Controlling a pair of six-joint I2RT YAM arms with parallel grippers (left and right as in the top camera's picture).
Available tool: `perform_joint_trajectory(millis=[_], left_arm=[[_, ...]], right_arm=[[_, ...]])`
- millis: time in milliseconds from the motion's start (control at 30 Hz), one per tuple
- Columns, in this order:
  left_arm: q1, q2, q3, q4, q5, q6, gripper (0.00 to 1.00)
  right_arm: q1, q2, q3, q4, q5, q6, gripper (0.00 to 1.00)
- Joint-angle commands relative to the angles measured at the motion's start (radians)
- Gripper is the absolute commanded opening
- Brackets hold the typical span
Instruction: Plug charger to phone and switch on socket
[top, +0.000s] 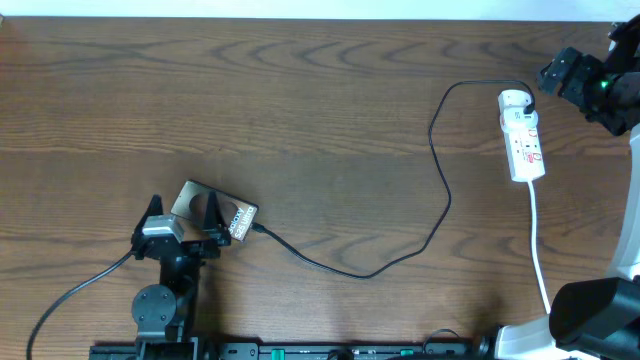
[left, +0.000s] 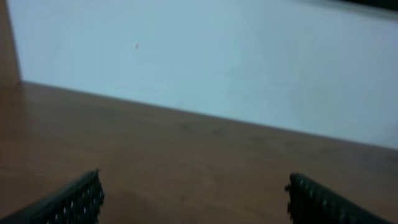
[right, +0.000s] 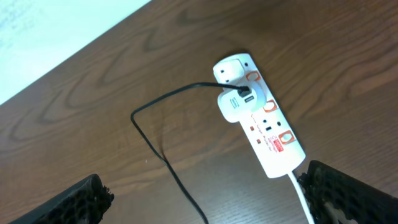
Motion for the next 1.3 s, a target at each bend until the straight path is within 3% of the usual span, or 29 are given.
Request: perform_joint_trajectory(millis=[0,133,800,1267], left_arm=[[0.055,-0.043,-0.002,-0.077,0.106,0.039,0.92],[0.063,-0.047,-0.002,-0.214,0.104,0.037,0.92],[0.062,-0.034,-0.002,-0.215,0.095,0.003,0.92],[0.062,0.133,-0.002,-0.214,0.095,0.004,0.92]], right_arm=[[0.009,-0.001,0.000,0.000,0.005,0.012,0.99],[0.009,-0.001,0.000,0.000,0.005,0.011,0.99],[0.009,-0.001,0.000,0.000,0.005,0.011,0.99],[0.009,-0.001,0.000,0.000,0.005,0.011,0.99]])
